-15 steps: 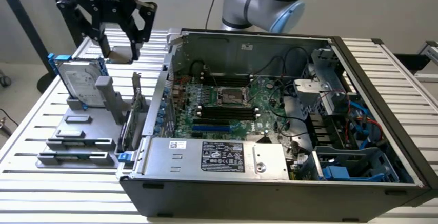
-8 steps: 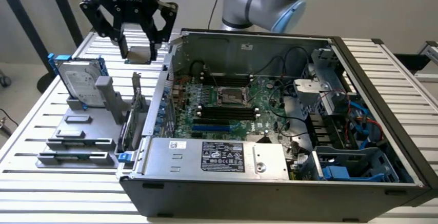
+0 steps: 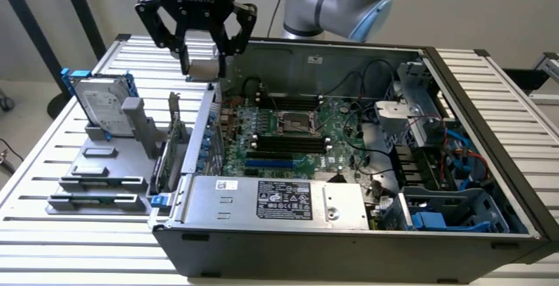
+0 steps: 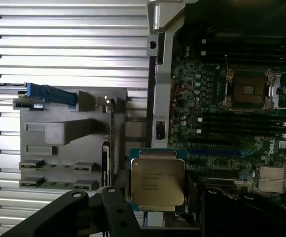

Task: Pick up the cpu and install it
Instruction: 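Pick up the cpu and move it towards the insertion slot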

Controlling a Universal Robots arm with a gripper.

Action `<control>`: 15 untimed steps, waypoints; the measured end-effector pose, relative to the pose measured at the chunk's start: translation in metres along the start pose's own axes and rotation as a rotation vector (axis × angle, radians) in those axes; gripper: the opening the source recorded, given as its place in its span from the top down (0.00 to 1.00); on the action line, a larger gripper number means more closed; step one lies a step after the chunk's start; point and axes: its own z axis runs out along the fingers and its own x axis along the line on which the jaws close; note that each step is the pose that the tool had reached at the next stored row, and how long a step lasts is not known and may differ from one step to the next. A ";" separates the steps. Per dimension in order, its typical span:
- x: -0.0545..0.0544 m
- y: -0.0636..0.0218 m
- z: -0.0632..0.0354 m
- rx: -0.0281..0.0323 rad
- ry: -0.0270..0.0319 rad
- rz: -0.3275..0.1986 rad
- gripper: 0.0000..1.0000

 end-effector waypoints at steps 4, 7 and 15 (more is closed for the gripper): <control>-0.018 0.0013 -0.0007 0.0000 0.0001 0.000 0.45; -0.032 0.0031 0.0002 0.0000 0.0004 0.000 0.45; -0.069 0.0121 0.0121 0.0000 0.0011 0.000 0.45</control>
